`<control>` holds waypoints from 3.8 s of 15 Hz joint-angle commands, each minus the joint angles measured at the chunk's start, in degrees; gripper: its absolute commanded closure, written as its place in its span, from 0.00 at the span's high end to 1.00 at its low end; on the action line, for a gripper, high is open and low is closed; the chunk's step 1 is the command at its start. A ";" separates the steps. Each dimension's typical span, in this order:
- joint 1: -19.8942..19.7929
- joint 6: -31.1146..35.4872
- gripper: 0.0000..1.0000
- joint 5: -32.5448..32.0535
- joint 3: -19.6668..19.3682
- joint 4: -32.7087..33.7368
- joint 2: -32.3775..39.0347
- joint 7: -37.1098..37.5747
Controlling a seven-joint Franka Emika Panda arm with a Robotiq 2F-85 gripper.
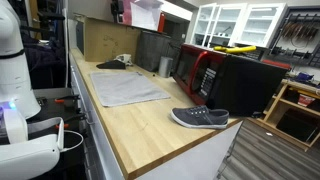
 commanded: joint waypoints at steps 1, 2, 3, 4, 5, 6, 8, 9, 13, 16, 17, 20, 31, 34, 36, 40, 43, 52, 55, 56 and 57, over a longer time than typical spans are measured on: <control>1.11 -0.14 1.00 -0.44 -0.91 0.14 0.18 0.35; 1.11 -0.14 1.00 -0.44 -0.91 0.14 0.18 0.35; 1.10 -0.14 1.00 -0.44 -0.92 0.14 0.18 0.35; 1.10 -0.14 1.00 -0.44 -0.92 0.14 0.18 0.35; 1.11 -0.14 1.00 -0.44 -0.92 0.14 0.18 0.35; 1.11 -0.14 1.00 -0.44 -0.91 0.14 0.18 0.35; 0.94 -0.37 1.00 -0.14 -1.82 -0.27 0.04 -0.80; 0.83 -0.17 1.00 0.43 -2.58 -0.72 -0.34 -1.13; 0.04 -0.18 1.00 3.62 -8.16 -3.56 -3.14 -4.45; -0.50 -0.75 1.00 8.21 -13.18 -7.27 -6.18 -8.98; -0.84 -0.74 1.00 9.23 -14.59 -8.71 -7.00 -10.44; -2.39 -0.17 1.00 10.75 -17.92 -12.76 -8.65 -14.03; -7.47 23.06 1.00 11.00 -25.88 -29.78 -5.22 -26.71; -7.33 29.70 1.00 12.82 -28.80 -35.21 -4.02 -31.15; -7.47 31.79 1.00 13.99 -30.72 -38.88 -5.01 -34.16; -8.00 29.93 1.00 13.09 -30.24 -37.58 -3.21 -33.11; -7.93 29.94 1.00 13.05 -29.91 -37.21 -3.18 -33.02; -7.40 32.25 1.00 13.04 -26.47 -36.24 -3.51 -28.21; -8.39 32.45 1.00 12.28 -25.56 -35.92 -2.95 -25.54; -8.69 32.93 1.00 12.44 -25.89 -35.52 -2.00 -25.02; -8.93 33.04 1.00 12.57 -26.32 -35.18 -1.44 -24.89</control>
